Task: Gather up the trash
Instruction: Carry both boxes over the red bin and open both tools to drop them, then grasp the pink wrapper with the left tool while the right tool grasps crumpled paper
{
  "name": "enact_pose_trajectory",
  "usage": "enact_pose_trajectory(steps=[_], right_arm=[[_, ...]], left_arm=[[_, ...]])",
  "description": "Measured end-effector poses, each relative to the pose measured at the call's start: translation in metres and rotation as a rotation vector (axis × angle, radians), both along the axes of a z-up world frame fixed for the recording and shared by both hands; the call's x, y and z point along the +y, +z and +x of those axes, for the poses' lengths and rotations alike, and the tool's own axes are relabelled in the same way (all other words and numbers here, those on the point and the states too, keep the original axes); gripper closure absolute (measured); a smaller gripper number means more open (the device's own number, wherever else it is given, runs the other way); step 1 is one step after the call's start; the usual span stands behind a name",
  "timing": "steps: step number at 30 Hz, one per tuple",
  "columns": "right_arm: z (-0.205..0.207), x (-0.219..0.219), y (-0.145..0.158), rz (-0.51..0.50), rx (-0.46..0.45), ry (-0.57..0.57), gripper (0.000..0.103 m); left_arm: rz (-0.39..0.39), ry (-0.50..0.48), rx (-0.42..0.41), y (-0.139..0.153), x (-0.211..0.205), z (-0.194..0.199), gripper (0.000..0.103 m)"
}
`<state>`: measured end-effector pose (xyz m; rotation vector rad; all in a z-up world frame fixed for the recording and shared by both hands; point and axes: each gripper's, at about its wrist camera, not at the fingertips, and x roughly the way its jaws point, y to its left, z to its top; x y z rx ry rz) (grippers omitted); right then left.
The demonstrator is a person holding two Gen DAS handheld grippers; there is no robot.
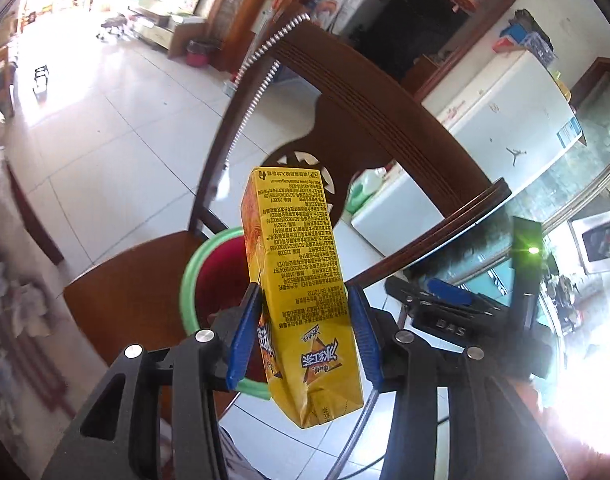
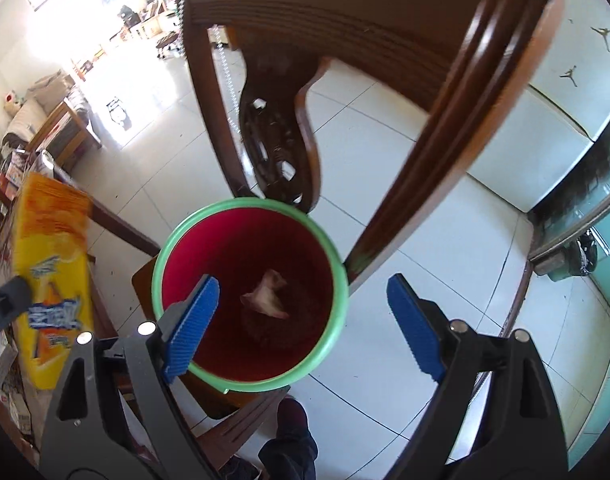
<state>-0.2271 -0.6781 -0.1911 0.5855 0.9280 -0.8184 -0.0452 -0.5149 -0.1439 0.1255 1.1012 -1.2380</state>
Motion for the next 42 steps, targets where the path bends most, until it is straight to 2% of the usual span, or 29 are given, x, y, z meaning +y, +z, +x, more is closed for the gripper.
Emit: enact_pose_trajectory(steps=[2, 4, 7, 10, 12, 17, 22, 27, 31, 33, 35, 40, 42], right_arm=[[-0.005, -0.002, 0.006, -0.013, -0.008, -0.011, 0.018], [-0.006, -0.001, 0.013, -0.024, -0.014, -0.009, 0.018], [0.0, 0.004, 0.022, -0.039, -0.027, 0.013, 0.018], [0.019, 0.02, 0.032, -0.053, -0.051, 0.067, 0.018], [0.041, 0.037, 0.04, -0.062, -0.069, 0.131, 0.018], [0.103, 0.092, 0.055, -0.072, -0.108, 0.305, 0.018], [0.164, 0.181, 0.065, -0.067, -0.127, 0.526, 0.017], [0.206, 0.273, 0.063, -0.026, -0.128, 0.721, 0.017], [0.232, 0.348, 0.066, 0.002, -0.137, 0.858, 0.017], [0.239, 0.376, 0.068, 0.013, -0.139, 0.897, 0.017], [0.245, 0.401, 0.068, 0.022, -0.136, 0.934, 0.016], [0.254, 0.438, 0.066, 0.029, -0.111, 0.964, 0.016], [0.256, 0.444, 0.066, 0.029, -0.101, 0.956, 0.015]], left_arm=[[0.016, -0.004, -0.004, -0.005, -0.012, -0.007, 0.041], [0.013, 0.012, -0.011, -0.003, -0.008, -0.011, 0.034], [-0.011, 0.046, -0.009, 0.007, 0.008, -0.001, 0.032], [-0.045, 0.141, -0.025, 0.021, 0.051, 0.012, 0.032], [-0.052, 0.213, -0.045, 0.02, 0.076, 0.042, 0.032], [-0.057, 0.453, -0.104, 0.039, 0.188, 0.065, 0.032], [-0.026, 0.662, -0.132, 0.044, 0.3, 0.081, 0.032], [0.038, 0.866, -0.145, 0.036, 0.415, 0.093, 0.032], [0.133, 0.994, -0.185, 0.031, 0.503, 0.112, 0.032], [0.176, 1.015, -0.211, 0.03, 0.533, 0.125, 0.032], [0.225, 0.996, -0.235, 0.024, 0.56, 0.146, 0.032], [0.345, 0.848, -0.242, -0.006, 0.578, 0.199, 0.032], [0.373, 0.804, -0.233, -0.018, 0.575, 0.207, 0.033]])
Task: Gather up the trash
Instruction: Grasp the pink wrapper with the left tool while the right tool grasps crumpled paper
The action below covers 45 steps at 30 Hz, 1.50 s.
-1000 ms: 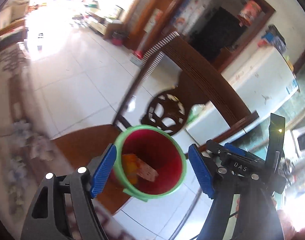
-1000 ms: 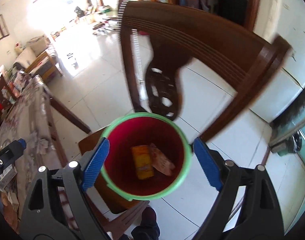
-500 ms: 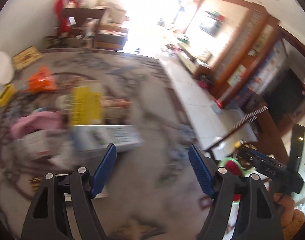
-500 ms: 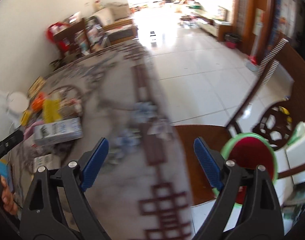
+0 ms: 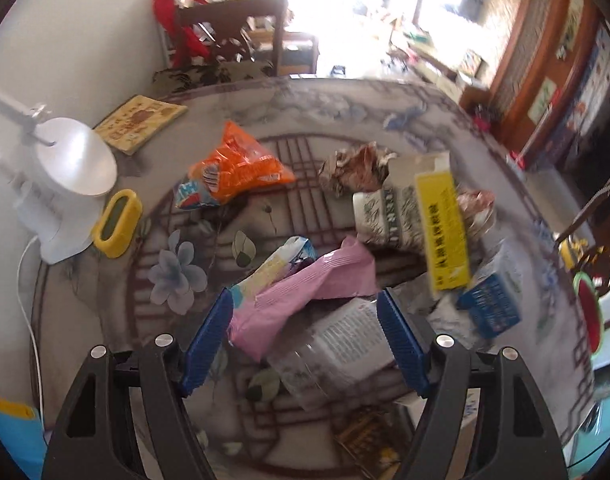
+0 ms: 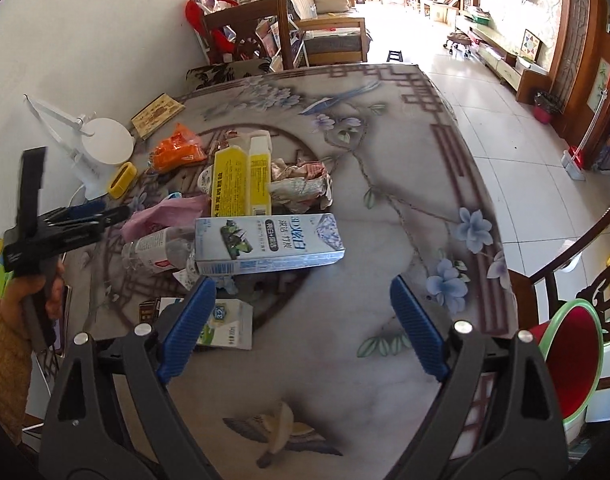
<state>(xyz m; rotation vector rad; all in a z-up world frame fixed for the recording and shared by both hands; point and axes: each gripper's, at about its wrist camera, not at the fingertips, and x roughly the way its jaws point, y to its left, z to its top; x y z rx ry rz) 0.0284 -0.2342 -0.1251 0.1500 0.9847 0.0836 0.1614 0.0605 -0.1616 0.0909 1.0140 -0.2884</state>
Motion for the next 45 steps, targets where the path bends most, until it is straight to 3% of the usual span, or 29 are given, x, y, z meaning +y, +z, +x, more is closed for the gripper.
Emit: enact_pose_trajectory(steps=[4, 6, 11, 15, 17, 25, 31, 33, 34, 38, 45], right_arm=[[0.003, 0.003, -0.003, -0.003, 0.017, -0.036, 0.015], [0.006, 0.002, -0.004, 0.002, 0.027, -0.056, 0.015], [0.02, 0.005, -0.007, 0.009, 0.045, -0.07, 0.015], [0.041, 0.009, -0.01, 0.005, 0.052, -0.055, 0.015], [0.057, 0.007, -0.012, 0.004, 0.055, -0.054, 0.015], [0.14, -0.012, -0.048, 0.072, 0.133, -0.109, 0.015], [0.185, -0.008, -0.096, 0.095, 0.239, -0.114, 0.017], [0.191, -0.004, -0.11, 0.122, 0.27, -0.095, 0.033], [0.192, -0.002, -0.114, 0.17, 0.268, -0.08, 0.049], [0.193, 0.012, -0.106, 0.128, 0.224, -0.042, 0.061], [0.164, 0.009, -0.044, 0.1, 0.047, -0.046, 0.062]], left_arm=[[0.012, -0.053, 0.05, -0.024, -0.005, 0.019, 0.035], [-0.003, -0.053, 0.09, -0.037, -0.006, 0.025, 0.04], [-0.022, -0.056, 0.147, -0.056, -0.003, 0.031, 0.075], [-0.085, -0.017, 0.132, -0.052, 0.01, 0.03, 0.088], [-0.134, 0.031, 0.118, -0.046, 0.02, 0.024, 0.1], [-0.272, 0.154, 0.106, -0.028, 0.044, -0.009, 0.102], [-0.298, 0.209, 0.136, -0.032, 0.057, -0.022, 0.102], [-0.307, 0.222, 0.145, -0.032, 0.061, -0.022, 0.102], [-0.311, 0.233, 0.144, -0.032, 0.063, -0.021, 0.102], [-0.326, 0.27, 0.132, -0.03, 0.067, -0.021, 0.102], [-0.32, 0.282, 0.081, -0.011, 0.061, -0.021, 0.102]])
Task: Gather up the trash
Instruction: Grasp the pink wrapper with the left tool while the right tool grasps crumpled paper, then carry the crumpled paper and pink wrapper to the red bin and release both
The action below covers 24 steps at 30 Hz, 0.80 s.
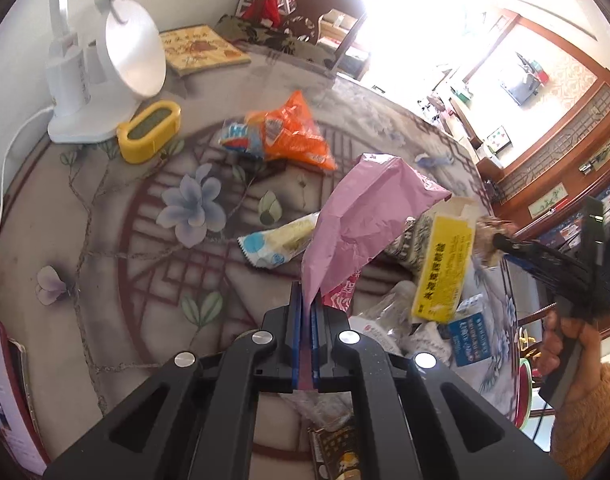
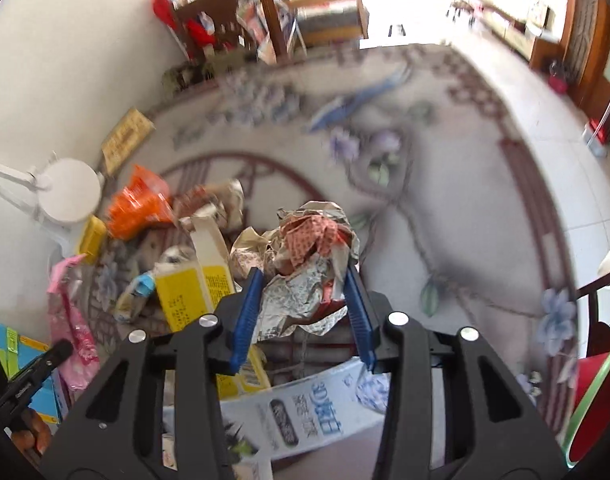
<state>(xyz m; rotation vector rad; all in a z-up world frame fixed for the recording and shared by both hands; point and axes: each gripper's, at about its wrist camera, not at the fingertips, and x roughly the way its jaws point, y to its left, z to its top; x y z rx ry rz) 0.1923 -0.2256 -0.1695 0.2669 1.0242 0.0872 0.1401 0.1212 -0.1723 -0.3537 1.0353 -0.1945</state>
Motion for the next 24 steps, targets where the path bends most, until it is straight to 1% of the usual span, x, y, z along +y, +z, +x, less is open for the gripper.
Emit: enact_pose_trajectory(steps=[4, 8, 11, 15, 24], right_arm=[[-0.028, -0.011, 0.038, 0.01, -0.098, -0.033, 0.062], [-0.062, -0.021, 0.067, 0.018, -0.162, -0.045, 0.062], [-0.086, -0.028, 0.076, 0.026, -0.178, -0.053, 0.062], [-0.118, -0.039, 0.085, 0.01, -0.195, -0.069, 0.062], [-0.175, -0.077, 0.092, 0.011, -0.221, -0.141, 0.061]], left_arm=[[0.005, -0.018, -0.031, 0.013, -0.012, -0.005, 0.102], [0.018, -0.053, -0.069, 0.029, -0.031, -0.016, 0.102], [0.015, -0.081, -0.091, 0.04, -0.046, -0.024, 0.102], [0.019, -0.118, -0.113, 0.051, -0.066, -0.035, 0.102], [0.03, -0.215, -0.172, 0.077, -0.125, -0.062, 0.102]])
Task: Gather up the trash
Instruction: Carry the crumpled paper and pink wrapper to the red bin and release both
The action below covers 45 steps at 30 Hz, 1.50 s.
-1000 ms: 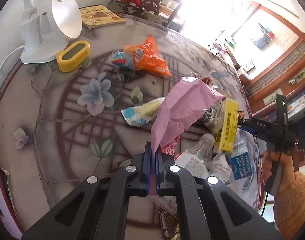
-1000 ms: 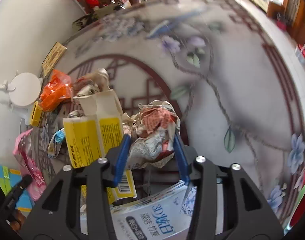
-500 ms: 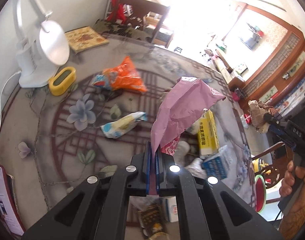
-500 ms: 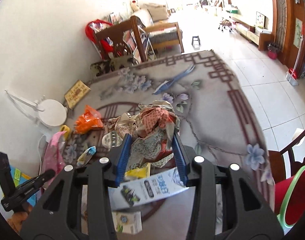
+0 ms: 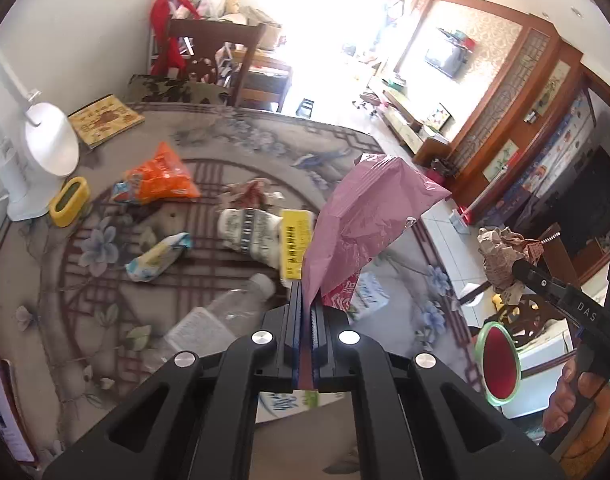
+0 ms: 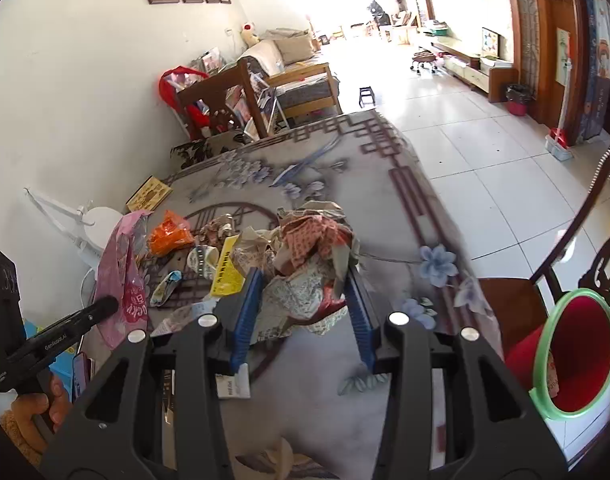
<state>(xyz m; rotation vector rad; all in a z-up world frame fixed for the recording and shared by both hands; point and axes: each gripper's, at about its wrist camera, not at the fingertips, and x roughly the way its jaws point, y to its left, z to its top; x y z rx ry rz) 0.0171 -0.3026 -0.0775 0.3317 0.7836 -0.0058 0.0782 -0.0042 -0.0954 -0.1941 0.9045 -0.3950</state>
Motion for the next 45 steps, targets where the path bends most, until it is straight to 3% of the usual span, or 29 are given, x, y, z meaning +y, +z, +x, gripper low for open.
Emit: enact_pose_trajectory(steps=[18, 34, 36, 39, 43, 45], right_arm=[[-0.093, -0.143, -0.011, 0.03, 0.014, -0.197, 0.061], [-0.175, -0.301, -0.08, 0.017, 0.165, -0.471, 0.06], [-0.177, -0.316, -0.089, 0.008, 0.191, -0.488, 0.058], [-0.18, -0.333, -0.098, -0.004, 0.225, -0.514, 0.047], [-0.195, -0.349, -0.096, -0.007, 0.199, -0.571, 0.033], [-0.207, -0.353, -0.094, -0.003, 0.191, -0.598, 0.031]], left_arm=[[0.012, -0.221, 0.017, 0.003, -0.169, -0.054, 0.102], [0.036, -0.455, 0.057, -0.012, -0.325, -0.091, 0.102], [0.035, -0.486, 0.07, -0.014, -0.341, -0.095, 0.102], [0.041, -0.528, 0.093, -0.02, -0.364, -0.1, 0.102], [0.045, -0.602, 0.112, -0.028, -0.403, -0.108, 0.102], [0.045, -0.634, 0.115, -0.033, -0.421, -0.113, 0.102]])
